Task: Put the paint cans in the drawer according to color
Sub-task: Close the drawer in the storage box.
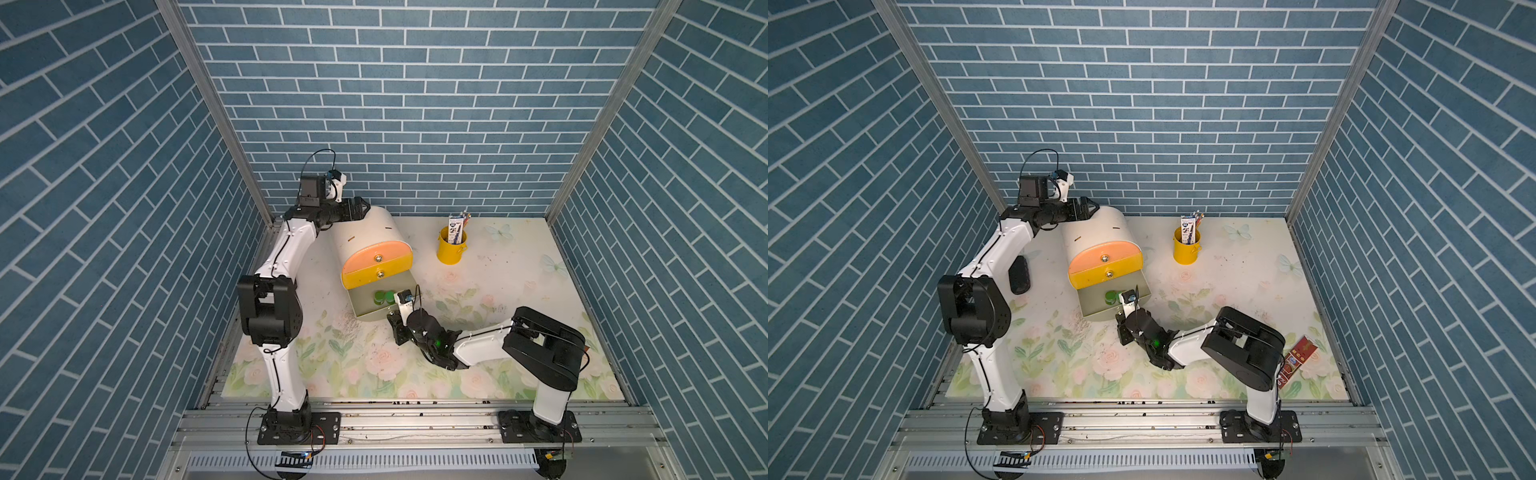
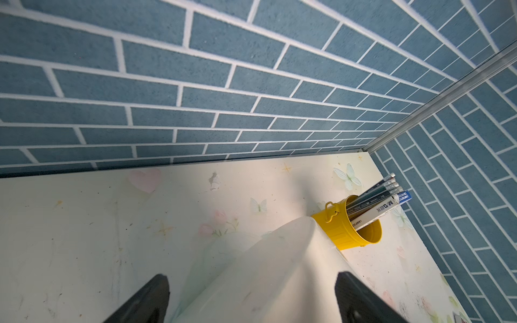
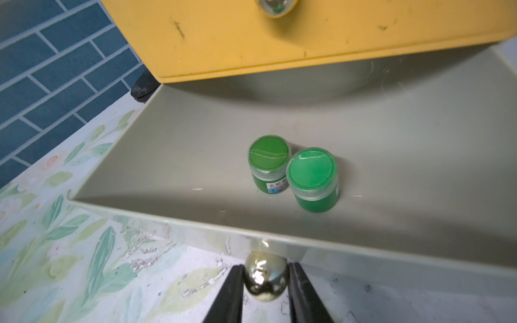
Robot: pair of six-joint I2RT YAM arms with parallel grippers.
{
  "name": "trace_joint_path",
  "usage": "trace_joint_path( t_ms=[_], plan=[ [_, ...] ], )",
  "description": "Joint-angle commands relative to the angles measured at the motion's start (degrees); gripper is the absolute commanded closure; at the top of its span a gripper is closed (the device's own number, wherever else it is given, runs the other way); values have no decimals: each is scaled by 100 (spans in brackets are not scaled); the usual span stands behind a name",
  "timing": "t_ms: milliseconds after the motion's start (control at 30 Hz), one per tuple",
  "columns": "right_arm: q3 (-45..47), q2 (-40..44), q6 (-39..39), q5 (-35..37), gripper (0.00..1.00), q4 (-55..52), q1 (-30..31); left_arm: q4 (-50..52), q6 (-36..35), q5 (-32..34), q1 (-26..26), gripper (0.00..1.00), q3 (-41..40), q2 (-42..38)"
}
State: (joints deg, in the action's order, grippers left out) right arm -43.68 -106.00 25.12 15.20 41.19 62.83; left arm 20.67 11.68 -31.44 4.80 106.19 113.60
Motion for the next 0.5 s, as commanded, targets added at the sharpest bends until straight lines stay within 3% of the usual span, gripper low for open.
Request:
trace_joint_path(
  t_ms=[0,467],
  plan=[
    [-162,-130,-67,18,71,-5,-67,23,-34,-178,-5,3,-115,64],
    [-235,-88,-227,53,76,38,-103,-9,-41,-265,-6,3,-208,76]
  ],
)
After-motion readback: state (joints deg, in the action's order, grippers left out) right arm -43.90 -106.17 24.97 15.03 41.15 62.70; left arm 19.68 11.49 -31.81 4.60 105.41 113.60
